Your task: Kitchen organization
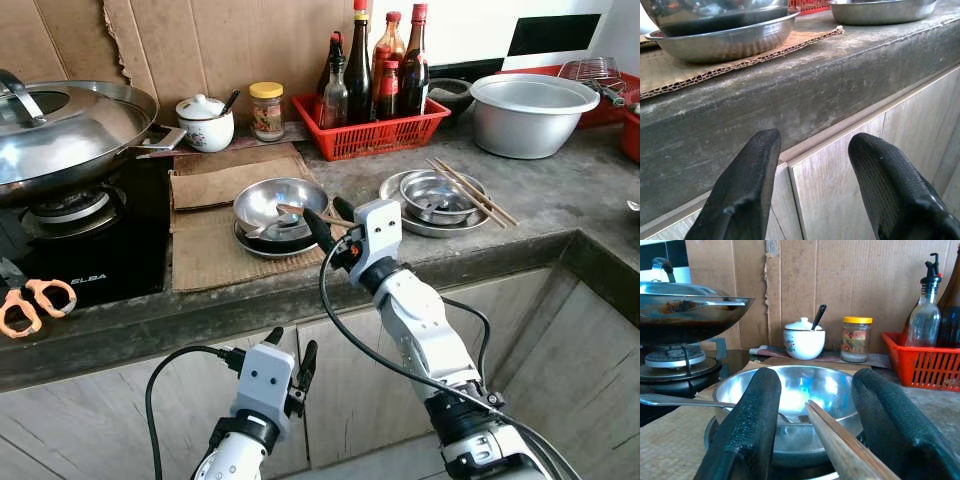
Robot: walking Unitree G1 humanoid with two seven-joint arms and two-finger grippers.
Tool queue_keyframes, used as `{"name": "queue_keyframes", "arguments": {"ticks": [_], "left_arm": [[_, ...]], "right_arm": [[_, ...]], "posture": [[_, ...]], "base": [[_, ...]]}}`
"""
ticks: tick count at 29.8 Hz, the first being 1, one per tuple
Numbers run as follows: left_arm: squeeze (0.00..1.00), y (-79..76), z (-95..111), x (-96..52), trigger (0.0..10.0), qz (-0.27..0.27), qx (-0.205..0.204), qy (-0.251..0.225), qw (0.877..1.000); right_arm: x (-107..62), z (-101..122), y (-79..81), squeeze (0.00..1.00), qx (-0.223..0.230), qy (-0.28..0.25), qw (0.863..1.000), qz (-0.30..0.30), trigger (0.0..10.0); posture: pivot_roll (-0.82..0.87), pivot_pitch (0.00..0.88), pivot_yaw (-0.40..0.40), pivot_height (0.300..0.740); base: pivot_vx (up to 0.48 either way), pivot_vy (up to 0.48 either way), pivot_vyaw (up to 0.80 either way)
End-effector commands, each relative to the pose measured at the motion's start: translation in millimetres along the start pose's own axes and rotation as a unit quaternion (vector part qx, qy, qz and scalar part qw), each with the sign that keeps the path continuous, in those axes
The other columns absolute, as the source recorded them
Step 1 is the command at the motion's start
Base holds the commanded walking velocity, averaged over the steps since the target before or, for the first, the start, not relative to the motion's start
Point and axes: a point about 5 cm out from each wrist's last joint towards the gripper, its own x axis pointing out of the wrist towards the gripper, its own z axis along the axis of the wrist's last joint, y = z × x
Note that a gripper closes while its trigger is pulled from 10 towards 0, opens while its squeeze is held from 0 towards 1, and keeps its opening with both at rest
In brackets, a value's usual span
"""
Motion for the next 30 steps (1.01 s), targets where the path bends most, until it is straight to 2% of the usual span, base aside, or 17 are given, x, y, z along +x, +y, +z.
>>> {"name": "queue_keyframes", "arguments": {"ticks": [1, 13, 14, 30], "left_arm": [[0.00, 0.3, -1.5, 0.6, 10.0, 0.004, 0.002, 0.009, 1.000], [0.00, 0.1, -1.3, 1.0, 10.0, 0.005, 0.001, 0.009, 1.000], [0.00, 0.2, -1.4, 1.0, 10.0, 0.005, 0.002, 0.009, 1.000], [0.00, 0.1, -1.8, 1.7, 10.0, 0.006, 0.003, 0.010, 1.000]], "right_arm": [[3.5, 1.4, -0.3, 0.00, 0.005, 0.001, 1.000, 0.002, 10.0], [3.0, -3.0, -0.1, 0.00, 0.006, 0.011, 1.000, 0.007, 10.0], [3.0, -3.5, -0.1, 0.00, 0.005, 0.012, 1.000, 0.008, 0.0], [4.5, -1.7, -3.1, 0.00, 0.008, 0.008, 1.000, 0.001, 0.0]], "posture": [[0.08, 0.002, -0.017, 0.740], [0.08, 0.003, -0.019, 0.740], [0.08, 0.003, -0.020, 0.740], [0.08, 0.004, -0.020, 0.740]], "base": [[0.000, 0.000, 0.00], [0.000, 0.000, 0.00], [0.000, 0.000, 0.00], [0.000, 0.000, 0.00]]}}
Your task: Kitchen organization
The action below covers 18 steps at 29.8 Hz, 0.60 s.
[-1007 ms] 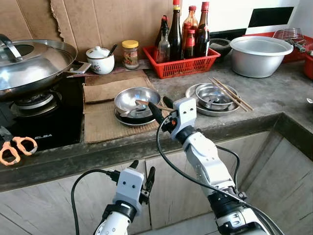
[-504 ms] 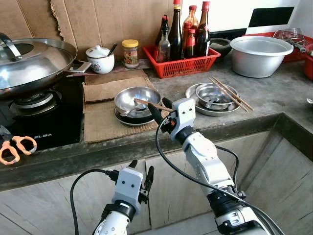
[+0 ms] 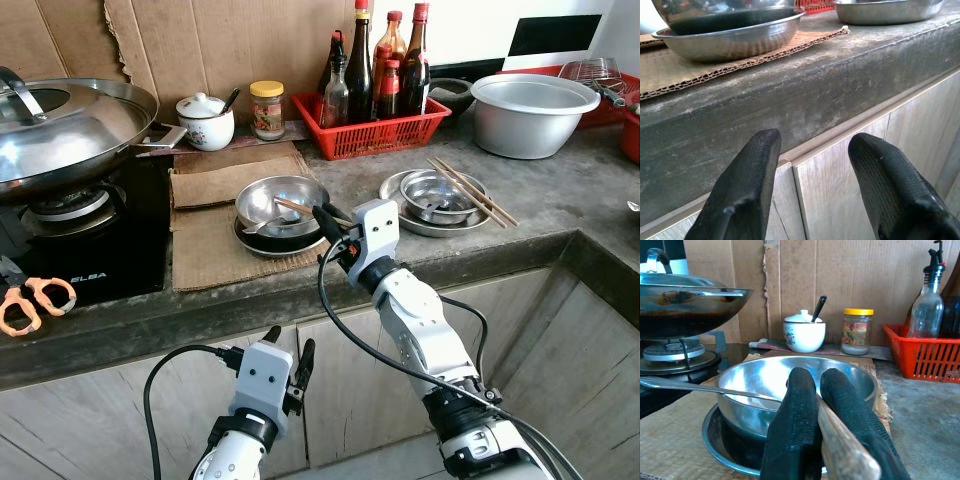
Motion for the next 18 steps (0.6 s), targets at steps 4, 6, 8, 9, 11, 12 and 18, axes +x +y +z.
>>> {"name": "queue_keyframes", "arguments": {"ticks": [4, 6, 8, 9, 11, 12, 18], "left_arm": [[0.00, -0.1, -2, 1.1, 10.0, 0.004, 0.001, 0.010, 1.000], [0.00, -0.2, -2, 1.2, 10.0, 0.004, 0.001, 0.010, 1.000], [0.00, -0.2, -2, 1.0, 10.0, 0.005, 0.001, 0.011, 1.000], [0.00, -0.1, -2, 1.2, 10.0, 0.005, 0.002, 0.011, 1.000], [0.00, 0.3, -2, 1.5, 10.0, 0.006, 0.002, 0.011, 1.000], [0.00, 0.5, -2, 1.6, 10.0, 0.006, 0.002, 0.011, 1.000], [0.00, 1.5, -3, 2.7, 10.0, 0.008, 0.003, 0.013, 1.000]], "right_arm": [[3.5, 7, -2.7, 0.00, 0.007, -0.011, 1.000, -0.001, 0.0], [2.8, 10, -3.8, 0.00, 0.011, -0.018, 1.000, -0.003, 0.0], [-0.1, 17, -6.6, 0.00, 0.014, -0.036, 0.999, -0.017, 0.0], [-2.1, 22, -8.7, 0.00, 0.016, -0.048, 0.998, -0.027, 0.0], [-3.9, 27, -10.7, 0.00, 0.022, -0.058, 0.997, -0.038, 0.0], [-5.1, 29, -11.6, 0.00, 0.023, -0.063, 0.997, -0.044, 0.0], [-18.6, 48, -19.4, 0.00, 0.016, -0.102, 0.990, -0.101, 0.0]], "posture": [[0.08, 0.004, -0.021, 0.740], [0.08, 0.004, -0.021, 0.740], [0.08, 0.003, -0.020, 0.740], [0.08, 0.002, -0.021, 0.740], [0.08, 0.002, -0.021, 0.740], [0.08, 0.003, -0.019, 0.740], [0.07, 0.000, -0.014, 0.740]], "base": [[0.000, 0.000, 0.00], [0.000, 0.000, 0.00], [0.000, 0.000, 0.00], [0.000, 0.000, 0.00], [0.000, 0.000, 0.00], [0.000, 0.000, 0.00], [0.000, 0.000, 0.00]]}}
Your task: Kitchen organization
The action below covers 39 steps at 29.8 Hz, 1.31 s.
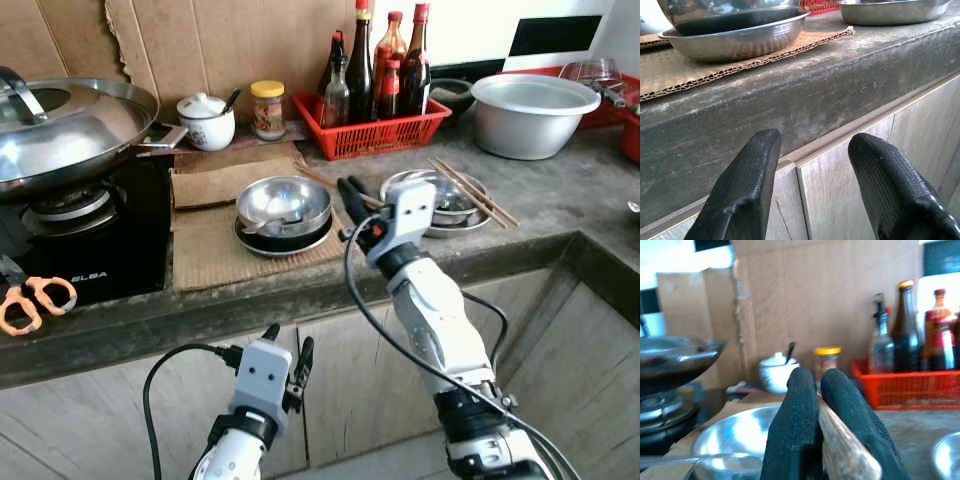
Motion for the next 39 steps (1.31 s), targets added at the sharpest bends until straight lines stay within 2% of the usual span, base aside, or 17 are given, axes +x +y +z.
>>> {"name": "queue_keyframes", "arguments": {"ticks": [1, 4, 9, 12, 15, 17, 29, 39], "left_arm": [[0.00, 0.5, -3, 1.2, 10.0, 0.002, 0.004, 0.012, 1.000], [0.00, 0.8, -4, 2.0, 10.0, 0.003, 0.003, 0.013, 1.000], [0.00, 1.7, -5, 3.1, 10.0, 0.006, 0.003, 0.015, 1.000], [0.00, 2.0, -5, 3.7, 10.0, 0.008, 0.003, 0.015, 1.000], [0.00, 1.6, -6, 4.2, 10.0, 0.006, 0.003, 0.014, 1.000], [0.00, 1.6, -6, 4.3, 10.0, 0.004, 0.003, 0.012, 1.000], [0.00, 2.3, -5, 5.3, 10.0, 0.003, 0.004, 0.009, 1.000], [0.00, 2.5, -5, 4.6, 10.0, 0.003, 0.004, 0.010, 1.000]], "right_arm": [[-1.9, 12, -3.9, 0.00, -0.009, -0.023, 0.999, -0.025, 0.0], [-14.9, 22, -18.7, 0.00, -0.054, -0.038, 0.993, -0.094, 0.0], [-29.3, 21, -26.3, 0.00, -0.082, -0.026, 0.990, -0.110, 0.0], [-48.3, 10, -31.4, 0.00, -0.097, 0.005, 0.988, -0.117, 0.0], [-56.9, 5, -33.4, 0.00, -0.103, 0.018, 0.987, -0.123, 0.0], [-70.4, 1, -32.8, 0.00, -0.100, 0.035, 0.986, -0.131, 0.0], [-90.4, -6, -21.0, 0.00, -0.085, 0.063, 0.987, -0.121, 0.0], [-94.3, -7, -20.4, 0.00, -0.079, 0.073, 0.986, -0.124, 0.0]], "posture": [[0.07, 0.000, -0.014, 0.740], [0.07, 0.000, -0.015, 0.740], [0.06, 0.000, -0.009, 0.740], [0.05, 0.000, -0.005, 0.740], [0.05, 0.000, -0.004, 0.740], [0.05, 0.000, 0.000, 0.740], [0.04, 0.000, 0.006, 0.740], [0.04, 0.000, 0.011, 0.740]], "base": [[0.000, 0.000, 0.00], [0.000, 0.000, 0.00], [0.000, 0.000, 0.00], [0.000, 0.000, 0.00], [0.000, 0.000, 0.00], [0.000, 0.000, 0.00], [0.000, 0.000, 0.00], [0.000, 0.000, 0.00]]}}
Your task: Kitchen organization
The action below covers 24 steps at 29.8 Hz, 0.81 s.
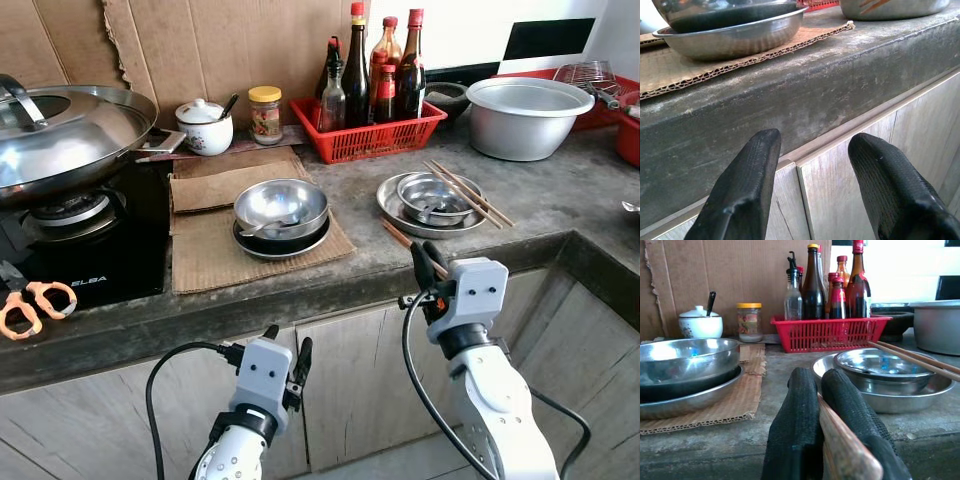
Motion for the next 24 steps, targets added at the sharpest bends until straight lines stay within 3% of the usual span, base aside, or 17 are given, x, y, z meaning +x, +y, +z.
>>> {"name": "queue_keyframes", "arguments": {"ticks": [1, 24], "left_arm": [[0.00, 0.1, -0.3, -0.5, 10.0, -0.003, 0.002, -0.001, 1.000], [0.00, -2.6, -0.7, -3.1, 10.0, -0.008, 0.003, 0.002, 1.000]], "right_arm": [[-0.7, 5.5, 1.1, 0.00, 0.003, -0.008, 1.000, 0.003, 0.0], [-2.6, 2.0, 0.0, 0.00, 0.001, 0.006, 1.000, -0.004, 0.0]], "posture": [[0.04, 0.000, 0.012, 0.740], [0.04, 0.000, 0.009, 0.740]], "base": [[-0.270, 0.000, 0.00], [-0.332, 0.000, 0.00]]}}
